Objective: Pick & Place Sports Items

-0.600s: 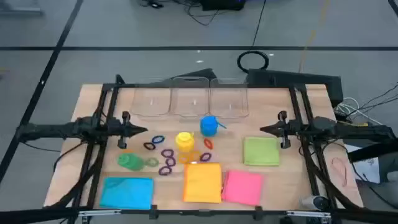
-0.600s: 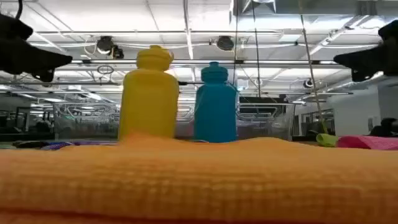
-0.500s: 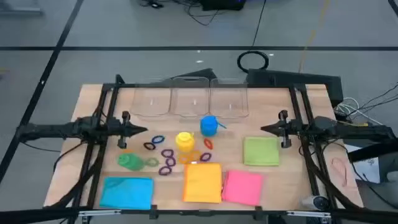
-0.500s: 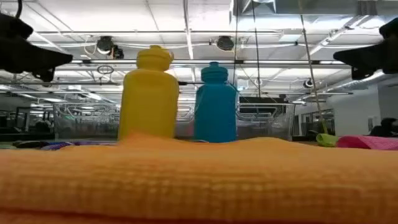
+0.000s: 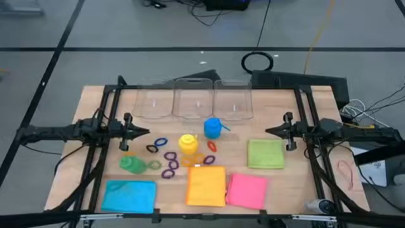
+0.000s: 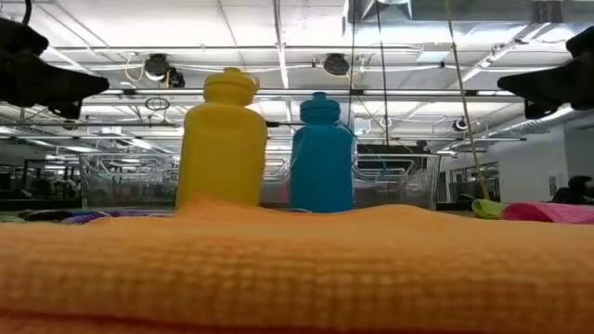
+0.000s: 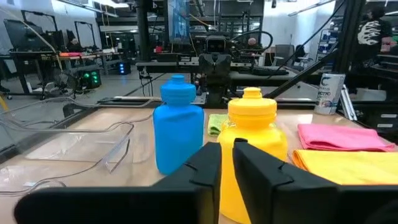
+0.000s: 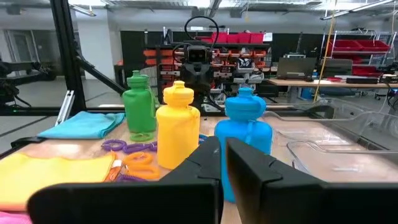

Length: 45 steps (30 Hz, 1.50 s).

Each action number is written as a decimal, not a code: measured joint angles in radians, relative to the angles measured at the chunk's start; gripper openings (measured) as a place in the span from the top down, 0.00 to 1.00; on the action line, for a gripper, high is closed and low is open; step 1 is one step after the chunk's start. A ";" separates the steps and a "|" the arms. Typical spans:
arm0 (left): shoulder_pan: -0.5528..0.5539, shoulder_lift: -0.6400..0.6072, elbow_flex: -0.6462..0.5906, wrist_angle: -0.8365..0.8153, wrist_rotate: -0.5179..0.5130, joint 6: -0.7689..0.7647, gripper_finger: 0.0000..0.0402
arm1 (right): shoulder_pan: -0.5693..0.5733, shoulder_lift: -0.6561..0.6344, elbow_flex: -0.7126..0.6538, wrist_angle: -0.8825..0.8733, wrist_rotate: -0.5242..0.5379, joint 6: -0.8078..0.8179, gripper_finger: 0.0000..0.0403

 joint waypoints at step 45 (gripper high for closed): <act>0.000 0.001 0.002 0.002 0.002 0.000 0.84 | 0.000 0.000 0.000 0.002 -0.001 0.000 1.00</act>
